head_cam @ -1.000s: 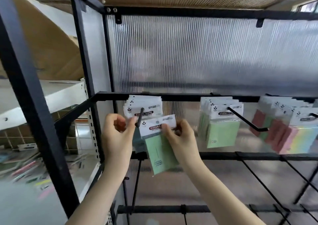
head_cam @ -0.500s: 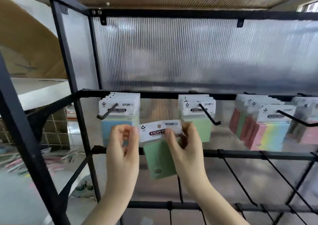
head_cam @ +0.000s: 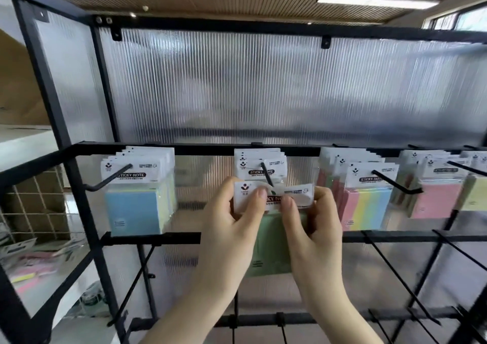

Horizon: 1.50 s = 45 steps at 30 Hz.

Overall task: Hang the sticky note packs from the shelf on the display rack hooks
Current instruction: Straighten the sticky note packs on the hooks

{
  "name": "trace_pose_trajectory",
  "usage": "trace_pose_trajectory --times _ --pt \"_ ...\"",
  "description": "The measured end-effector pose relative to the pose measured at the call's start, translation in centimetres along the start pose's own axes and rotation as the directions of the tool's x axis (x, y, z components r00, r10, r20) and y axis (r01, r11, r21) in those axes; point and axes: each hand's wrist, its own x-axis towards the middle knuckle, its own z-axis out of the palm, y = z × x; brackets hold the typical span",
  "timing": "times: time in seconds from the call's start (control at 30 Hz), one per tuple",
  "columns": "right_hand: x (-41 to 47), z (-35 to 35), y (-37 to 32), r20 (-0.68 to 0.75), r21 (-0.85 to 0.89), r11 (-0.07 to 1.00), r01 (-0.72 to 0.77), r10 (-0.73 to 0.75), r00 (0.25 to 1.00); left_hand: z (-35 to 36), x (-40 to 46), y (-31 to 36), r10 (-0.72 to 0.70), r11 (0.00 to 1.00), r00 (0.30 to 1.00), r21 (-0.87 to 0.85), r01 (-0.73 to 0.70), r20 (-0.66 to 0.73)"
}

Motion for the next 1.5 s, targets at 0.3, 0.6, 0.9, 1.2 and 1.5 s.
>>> trace_pose_trajectory --times 0.3,0.6,0.9,1.2,1.5 --pt "0.4 -0.5 1.0 0.062 0.094 0.994 -0.047 0.041 0.997 0.6 0.0 -0.3 0.004 0.996 1.000 -0.089 -0.002 0.029" --pt "3.0 -0.6 4.2 0.075 -0.070 0.984 -0.162 0.167 0.983 0.9 1.7 -3.9 0.053 0.976 0.973 0.217 -0.003 -0.226" --pt "6.4 0.1 6.7 0.077 -0.234 0.936 -0.264 0.288 0.954 0.9 4.3 -8.2 -0.087 0.975 0.971 0.180 0.129 -0.225" --pt "6.7 0.2 7.2 0.092 -0.279 0.907 -0.316 0.353 0.931 1.7 4.7 -9.2 -0.120 0.955 0.955 0.232 0.186 -0.272" --pt "2.9 -1.0 8.3 0.197 -0.540 0.760 -0.361 0.531 0.824 -0.5 1.6 -10.0 -0.143 0.902 0.958 0.366 0.229 -0.248"
